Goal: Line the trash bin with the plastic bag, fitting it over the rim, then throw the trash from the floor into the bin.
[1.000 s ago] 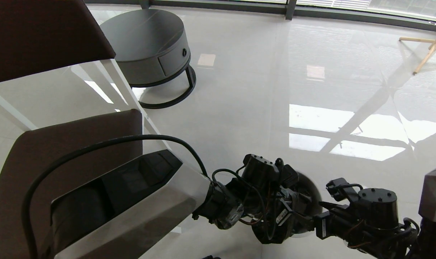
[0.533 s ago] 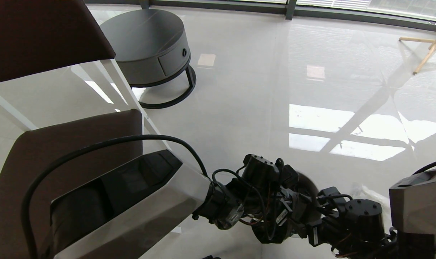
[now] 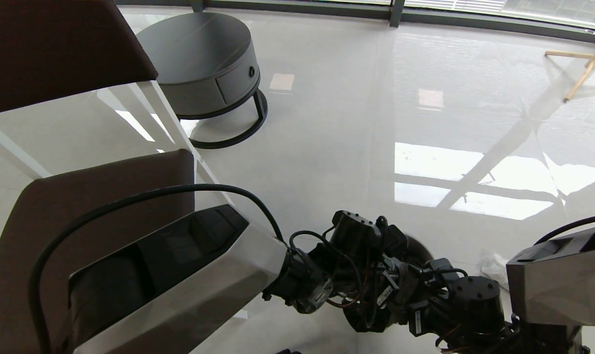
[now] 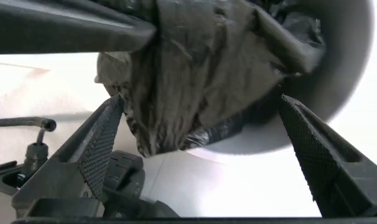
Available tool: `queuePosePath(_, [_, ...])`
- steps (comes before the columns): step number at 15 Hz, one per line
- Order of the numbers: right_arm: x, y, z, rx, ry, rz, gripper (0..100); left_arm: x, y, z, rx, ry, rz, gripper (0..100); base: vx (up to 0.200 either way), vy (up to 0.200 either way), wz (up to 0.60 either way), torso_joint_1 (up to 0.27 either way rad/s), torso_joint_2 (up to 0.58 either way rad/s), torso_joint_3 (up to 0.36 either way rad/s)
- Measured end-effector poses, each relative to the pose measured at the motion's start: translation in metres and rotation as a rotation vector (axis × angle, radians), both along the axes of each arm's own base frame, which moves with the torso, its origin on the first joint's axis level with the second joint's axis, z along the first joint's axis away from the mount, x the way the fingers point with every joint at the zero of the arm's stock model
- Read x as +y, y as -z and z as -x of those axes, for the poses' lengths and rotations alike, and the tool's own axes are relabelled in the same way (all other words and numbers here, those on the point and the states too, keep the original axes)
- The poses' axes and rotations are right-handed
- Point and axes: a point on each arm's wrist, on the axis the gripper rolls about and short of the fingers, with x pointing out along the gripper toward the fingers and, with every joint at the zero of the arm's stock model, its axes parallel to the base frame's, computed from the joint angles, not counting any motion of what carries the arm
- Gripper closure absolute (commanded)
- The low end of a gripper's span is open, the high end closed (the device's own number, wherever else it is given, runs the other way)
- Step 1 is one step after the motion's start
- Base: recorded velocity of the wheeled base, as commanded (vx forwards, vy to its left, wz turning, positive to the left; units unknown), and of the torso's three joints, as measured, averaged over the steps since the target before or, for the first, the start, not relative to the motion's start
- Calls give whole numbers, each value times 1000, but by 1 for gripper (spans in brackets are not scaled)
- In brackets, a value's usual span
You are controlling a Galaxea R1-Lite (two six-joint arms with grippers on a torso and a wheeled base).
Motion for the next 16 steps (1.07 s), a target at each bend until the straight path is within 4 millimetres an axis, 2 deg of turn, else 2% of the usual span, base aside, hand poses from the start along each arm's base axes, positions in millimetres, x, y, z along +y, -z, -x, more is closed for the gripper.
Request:
queuePosePath(4, [4,7,-6,2,1,2,0,0,0,0,1,0,0,100,0,0,0,0,0,0])
queuePosePath(5, [3,9,-9,2,11,3,100,0,0,0,1,0,0,100,0,0,0,0,0,0])
queuePosePath(11, [6,18,-20,-2,21,0,100,0,-1,0,0,0,2,100,0,0,0,0,0,0])
queuePosePath(16, [7,19,-22,-1,22,0,100,-4,-4,4,-17,-17,-2,100,0,0,0,0,0,0])
